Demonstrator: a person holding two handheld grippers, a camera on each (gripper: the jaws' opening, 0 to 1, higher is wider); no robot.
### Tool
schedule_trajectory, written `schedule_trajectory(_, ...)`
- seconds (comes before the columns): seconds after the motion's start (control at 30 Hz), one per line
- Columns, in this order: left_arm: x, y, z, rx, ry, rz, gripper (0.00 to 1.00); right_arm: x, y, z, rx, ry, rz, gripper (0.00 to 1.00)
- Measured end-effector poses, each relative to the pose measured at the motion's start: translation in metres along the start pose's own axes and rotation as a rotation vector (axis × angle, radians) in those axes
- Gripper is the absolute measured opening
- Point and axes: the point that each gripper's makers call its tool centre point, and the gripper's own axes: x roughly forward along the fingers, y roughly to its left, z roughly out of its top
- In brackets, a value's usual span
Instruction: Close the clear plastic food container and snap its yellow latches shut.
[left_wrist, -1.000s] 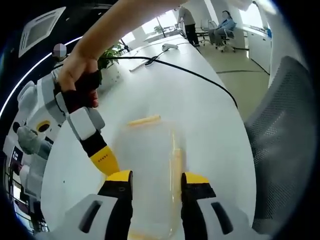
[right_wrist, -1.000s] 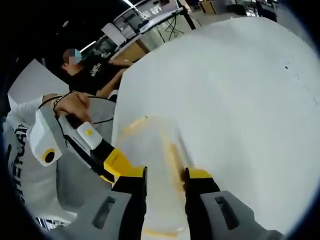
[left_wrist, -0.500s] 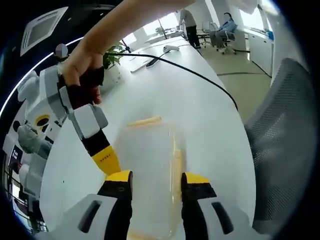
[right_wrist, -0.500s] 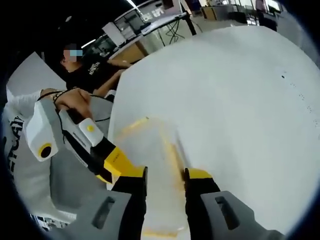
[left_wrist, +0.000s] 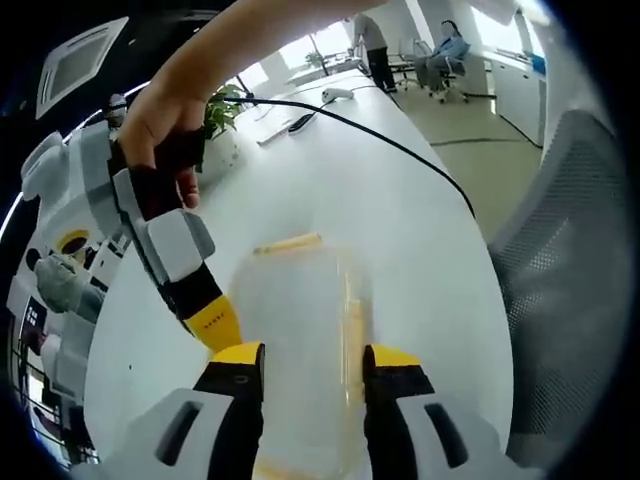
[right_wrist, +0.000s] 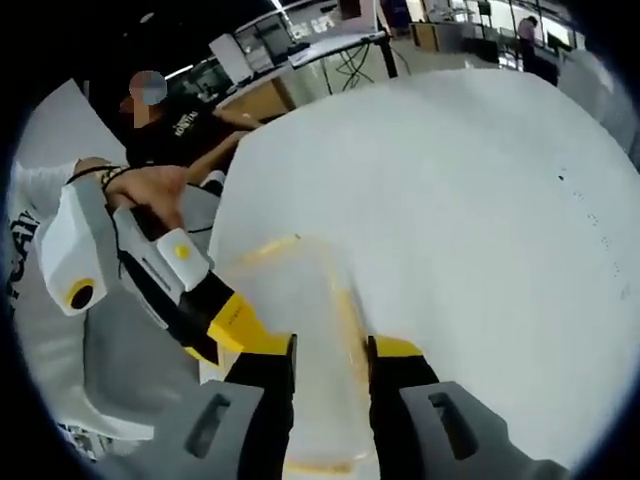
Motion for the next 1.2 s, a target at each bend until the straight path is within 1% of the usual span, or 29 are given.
schedule_trajectory(0.1, 0.0, 0.0, 0.0, -0.006, -0.002, 0.007, 0.35, -0.002, -0.007, 0.0, -0.017, -0.006, -0.063, 0.33)
schedule_trajectory(0.17, 0.0, -0.002, 0.0, -0.047, 0.006, 0.003, 0.41, -0.004, -0.009, -0.001, -0.017, 0.0, -0.09, 0.37)
schedule_trajectory(0.2, 0.001, -0.003, -0.002, -0.055, 0.01, -0.002, 0.47, -0.004, -0.008, -0.002, -0.026, 0.004, -0.091, 0.36)
schedule_trajectory(0.23, 0.001, -0.004, -0.002, -0.055, 0.007, -0.009, 0.49, -0.005, -0.007, -0.003, -0.034, 0.008, -0.091, 0.35)
schedule_trajectory(0.3, -0.001, -0.006, -0.001, -0.08, -0.004, -0.022, 0.5, -0.007, -0.006, -0.004, -0.061, 0.018, -0.109, 0.35)
schedule_trajectory(0.4, -0.005, -0.004, -0.003, -0.118, -0.004, -0.03, 0.51, -0.011, -0.003, -0.006, -0.071, 0.026, -0.114, 0.35)
schedule_trajectory(0.5, -0.009, -0.002, -0.008, -0.132, 0.01, -0.024, 0.57, -0.016, 0.0, -0.007, -0.075, 0.02, -0.109, 0.37)
schedule_trajectory(0.57, -0.013, 0.0, -0.013, -0.146, 0.025, -0.022, 0.59, -0.02, 0.001, -0.009, -0.077, 0.016, -0.116, 0.4)
schedule_trajectory(0.67, -0.02, 0.008, -0.019, -0.168, 0.041, -0.009, 0.61, -0.025, 0.003, -0.013, -0.091, 0.019, -0.125, 0.44)
schedule_trajectory(0.73, -0.024, 0.012, -0.022, -0.175, 0.046, -0.003, 0.65, -0.029, 0.004, -0.017, -0.103, 0.027, -0.134, 0.47)
schedule_trajectory(0.8, -0.027, 0.017, -0.025, -0.181, 0.055, 0.001, 0.7, -0.033, 0.006, -0.022, -0.136, 0.039, -0.145, 0.49)
schedule_trajectory(0.9, -0.032, 0.029, -0.031, -0.192, 0.069, 0.014, 0.8, -0.037, 0.008, -0.027, -0.14, 0.05, -0.161, 0.59)
schedule_trajectory(1.03, -0.038, 0.041, -0.039, -0.199, 0.104, 0.012, 0.84, -0.042, 0.013, -0.036, -0.173, 0.076, -0.166, 0.64)
schedule_trajectory(1.1, -0.04, 0.045, -0.044, -0.197, 0.123, -0.001, 0.88, -0.043, 0.014, -0.04, -0.184, 0.086, -0.178, 0.66)
schedule_trajectory(1.13, -0.041, 0.043, -0.048, -0.201, 0.144, -0.032, 0.91, -0.043, 0.015, -0.042, -0.193, 0.093, -0.181, 0.68)
schedule_trajectory(1.17, -0.041, 0.037, -0.052, -0.204, 0.164, -0.079, 0.94, -0.043, 0.013, -0.046, -0.202, 0.117, -0.193, 0.69)
schedule_trajectory(1.2, -0.042, 0.035, -0.057, -0.201, 0.196, -0.104, 0.97, -0.043, 0.01, -0.055, -0.238, 0.174, -0.213, 0.7)
